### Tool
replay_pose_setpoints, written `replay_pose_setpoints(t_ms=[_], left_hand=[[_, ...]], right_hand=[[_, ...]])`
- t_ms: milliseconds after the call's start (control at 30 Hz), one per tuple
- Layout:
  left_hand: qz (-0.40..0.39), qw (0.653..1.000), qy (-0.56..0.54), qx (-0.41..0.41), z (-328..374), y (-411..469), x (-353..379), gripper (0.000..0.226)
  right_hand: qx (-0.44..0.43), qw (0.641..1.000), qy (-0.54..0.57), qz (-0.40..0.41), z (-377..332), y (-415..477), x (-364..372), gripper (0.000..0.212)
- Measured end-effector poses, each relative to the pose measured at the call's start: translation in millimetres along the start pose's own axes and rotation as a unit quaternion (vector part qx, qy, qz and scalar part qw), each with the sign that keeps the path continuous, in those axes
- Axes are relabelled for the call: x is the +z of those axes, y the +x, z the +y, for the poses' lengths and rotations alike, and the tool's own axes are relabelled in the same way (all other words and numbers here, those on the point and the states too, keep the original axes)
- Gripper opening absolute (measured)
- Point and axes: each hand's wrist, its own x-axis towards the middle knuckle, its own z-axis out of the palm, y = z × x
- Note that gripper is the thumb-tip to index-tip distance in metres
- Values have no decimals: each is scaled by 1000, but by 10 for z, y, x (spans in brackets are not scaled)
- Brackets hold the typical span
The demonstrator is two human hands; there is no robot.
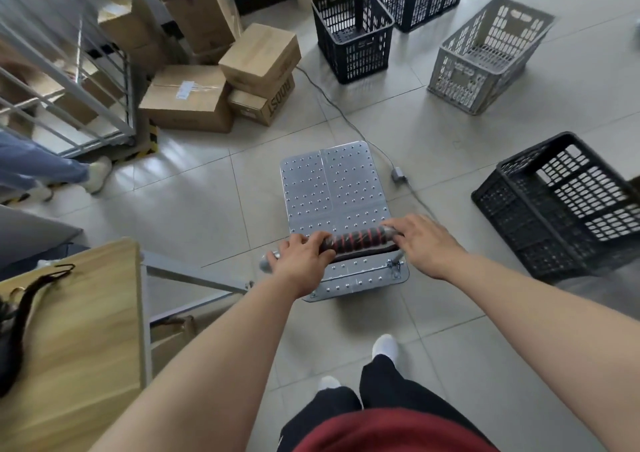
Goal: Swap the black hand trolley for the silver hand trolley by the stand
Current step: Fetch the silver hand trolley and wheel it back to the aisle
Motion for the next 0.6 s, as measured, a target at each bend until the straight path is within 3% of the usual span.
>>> replay_pose_setpoints(t_ms=[267, 600], left_hand=[[-26, 1000, 6, 17, 3, -432, 244, 33], [-11, 995, 57, 80, -470, -1069, 723, 32]], right_hand=[[41, 999, 20, -10, -5, -541, 204, 37], [92, 994, 51, 5, -395, -1541, 847, 34]])
